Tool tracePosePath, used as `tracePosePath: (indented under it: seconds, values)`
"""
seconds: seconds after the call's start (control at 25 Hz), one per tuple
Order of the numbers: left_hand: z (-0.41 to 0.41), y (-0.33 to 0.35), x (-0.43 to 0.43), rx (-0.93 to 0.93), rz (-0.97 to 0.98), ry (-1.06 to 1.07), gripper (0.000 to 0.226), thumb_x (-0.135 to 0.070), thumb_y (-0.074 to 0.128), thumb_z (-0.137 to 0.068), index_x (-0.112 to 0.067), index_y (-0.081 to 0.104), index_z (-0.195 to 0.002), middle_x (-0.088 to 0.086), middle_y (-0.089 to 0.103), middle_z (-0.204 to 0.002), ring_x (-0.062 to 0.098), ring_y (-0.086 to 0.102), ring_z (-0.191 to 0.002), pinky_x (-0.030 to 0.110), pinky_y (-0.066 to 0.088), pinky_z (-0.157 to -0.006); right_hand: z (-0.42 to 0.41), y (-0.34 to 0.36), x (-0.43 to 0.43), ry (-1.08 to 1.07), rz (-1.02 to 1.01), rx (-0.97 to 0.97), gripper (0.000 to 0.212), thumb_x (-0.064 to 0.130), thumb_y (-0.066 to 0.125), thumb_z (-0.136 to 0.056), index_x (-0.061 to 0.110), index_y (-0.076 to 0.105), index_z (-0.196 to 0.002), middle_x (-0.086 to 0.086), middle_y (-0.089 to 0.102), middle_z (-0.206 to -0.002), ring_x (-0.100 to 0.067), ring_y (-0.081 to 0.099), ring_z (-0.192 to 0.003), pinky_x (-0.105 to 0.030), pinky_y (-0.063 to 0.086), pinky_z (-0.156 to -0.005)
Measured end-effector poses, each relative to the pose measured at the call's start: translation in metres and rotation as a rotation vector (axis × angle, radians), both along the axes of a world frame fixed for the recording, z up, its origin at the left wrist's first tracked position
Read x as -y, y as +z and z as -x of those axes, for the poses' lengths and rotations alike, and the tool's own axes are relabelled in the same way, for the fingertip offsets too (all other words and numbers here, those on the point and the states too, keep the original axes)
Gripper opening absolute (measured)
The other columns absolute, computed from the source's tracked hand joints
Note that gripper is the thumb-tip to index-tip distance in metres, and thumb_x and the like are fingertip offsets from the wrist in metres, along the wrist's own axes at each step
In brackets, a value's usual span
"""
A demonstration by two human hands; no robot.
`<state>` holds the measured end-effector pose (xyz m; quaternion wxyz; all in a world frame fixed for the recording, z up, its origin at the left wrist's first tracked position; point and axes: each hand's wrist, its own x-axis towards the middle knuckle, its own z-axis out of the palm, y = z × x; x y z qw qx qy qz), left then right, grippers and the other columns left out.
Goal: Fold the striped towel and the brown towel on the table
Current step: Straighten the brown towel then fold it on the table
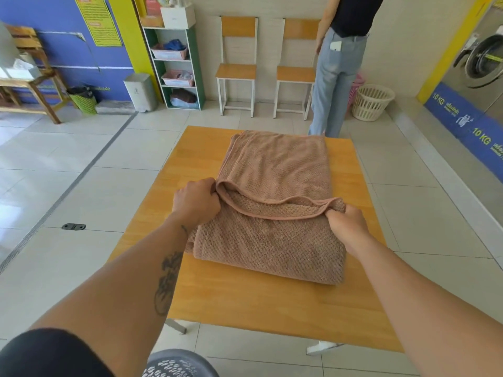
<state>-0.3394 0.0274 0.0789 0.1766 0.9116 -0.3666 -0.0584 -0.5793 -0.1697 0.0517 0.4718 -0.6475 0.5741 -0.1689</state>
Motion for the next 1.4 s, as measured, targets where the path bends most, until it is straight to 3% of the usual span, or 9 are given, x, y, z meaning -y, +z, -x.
tracePosePath:
  seconds: [0.12, 0.24, 0.36, 0.44, 0.6, 0.8, 0.92, 1.12, 1.4]
  values:
    - [-0.019, -0.002, 0.04, 0.095, 0.13, 0.113, 0.015, -0.023, 0.046, -0.094, -0.022, 0.058, -0.103, 0.0, 0.06, -0.092, 0.03, 0.056, -0.094, 0.047, 0.04, -0.089, -0.017, 0.003, 0.033, -0.059, 0.065, 0.056, 0.023, 0.031, 0.055, -0.095, 0.014, 0.061, -0.109, -0.004, 0.066, -0.108, -0.022, 0.06, -0.086, -0.033, 0.044, -0.065]
    - [-0.01, -0.023, 0.061, 0.283, 0.252, 0.177, 0.025, -0.025, 0.05, -0.094, -0.021, 0.051, -0.119, 0.004, 0.051, -0.118, 0.03, 0.048, -0.11, 0.049, 0.034, -0.098, -0.018, -0.01, 0.039, -0.043, 0.249, -0.218, 0.051, 0.034, 0.054, -0.096, 0.016, 0.038, -0.14, -0.005, 0.049, -0.133, -0.029, 0.053, -0.114, -0.045, 0.046, -0.093]
    - [0.03, -0.073, 0.045, 0.275, 0.041, -0.105, 0.029, -0.036, 0.042, -0.091, -0.023, 0.055, -0.114, 0.003, 0.051, -0.115, 0.029, 0.048, -0.112, 0.048, 0.036, -0.096, -0.005, -0.038, -0.007, 0.34, 0.595, -0.388, 0.046, 0.036, 0.052, -0.09, 0.025, 0.045, -0.134, -0.001, 0.044, -0.131, -0.024, 0.043, -0.127, -0.047, 0.033, -0.106]
    - [0.042, -0.098, 0.03, 0.126, -0.161, -0.131, 0.046, -0.05, 0.034, -0.093, -0.032, 0.049, -0.133, 0.001, 0.045, -0.135, 0.028, 0.036, -0.132, 0.054, 0.027, -0.106, 0.001, -0.052, -0.036, 0.646, 0.621, -0.436, 0.058, 0.05, 0.047, -0.086, 0.03, 0.041, -0.14, 0.0, 0.038, -0.141, -0.023, 0.031, -0.136, -0.045, 0.025, -0.11]
    - [0.031, -0.109, 0.015, -0.038, -0.287, -0.157, 0.059, -0.056, 0.023, -0.1, -0.041, 0.016, -0.156, -0.001, 0.009, -0.166, 0.022, 0.001, -0.153, 0.064, -0.002, -0.118, -0.003, -0.063, -0.055, 0.926, 0.457, -0.672, 0.109, 0.06, 0.059, -0.077, 0.03, -0.012, -0.155, -0.01, -0.012, -0.163, -0.035, -0.011, -0.15, -0.057, 0.002, -0.12]
    - [0.021, -0.093, -0.004, -0.16, -0.364, -0.252, 0.062, -0.056, 0.023, -0.101, -0.038, 0.008, -0.159, -0.001, -0.004, -0.168, 0.019, -0.01, -0.154, 0.053, -0.002, -0.123, -0.018, -0.049, -0.062, 0.886, 0.482, -0.686, 0.083, 0.025, 0.058, -0.084, 0.031, 0.015, -0.154, -0.006, 0.028, -0.151, -0.031, 0.026, -0.141, -0.053, 0.032, -0.11]
    - [0.018, -0.088, -0.036, -0.156, -0.343, -0.319, 0.073, -0.064, 0.034, -0.096, -0.037, 0.008, -0.159, -0.002, -0.007, -0.168, 0.019, -0.012, -0.153, 0.049, -0.001, -0.124, -0.024, -0.039, -0.081, 0.87, 0.418, -0.644, 0.071, 0.02, 0.052, -0.082, 0.032, 0.029, -0.149, -0.002, 0.045, -0.133, -0.03, 0.042, -0.128, -0.051, 0.043, -0.102]
    - [-0.002, -0.091, -0.113, -0.041, -0.283, -0.47, 0.098, -0.066, 0.059, -0.079, -0.036, 0.008, -0.158, 0.001, -0.005, -0.165, 0.024, -0.011, -0.152, 0.055, 0.001, -0.123, -0.042, -0.035, -0.165, 0.749, 0.309, -0.616, 0.071, 0.023, 0.049, -0.082, 0.034, 0.031, -0.149, -0.001, 0.046, -0.134, -0.03, 0.043, -0.128, -0.049, 0.042, -0.105]
    - [-0.067, -0.091, -0.191, 0.22, -0.329, -0.609, 0.099, -0.029, 0.065, -0.08, -0.033, 0.002, -0.156, 0.007, 0.003, -0.162, 0.03, -0.004, -0.152, 0.059, 0.003, -0.121, -0.085, -0.02, -0.29, 0.508, 0.154, -0.49, 0.067, 0.018, 0.044, -0.082, 0.034, 0.034, -0.146, 0.001, 0.047, -0.14, -0.029, 0.044, -0.128, -0.049, 0.039, -0.108]
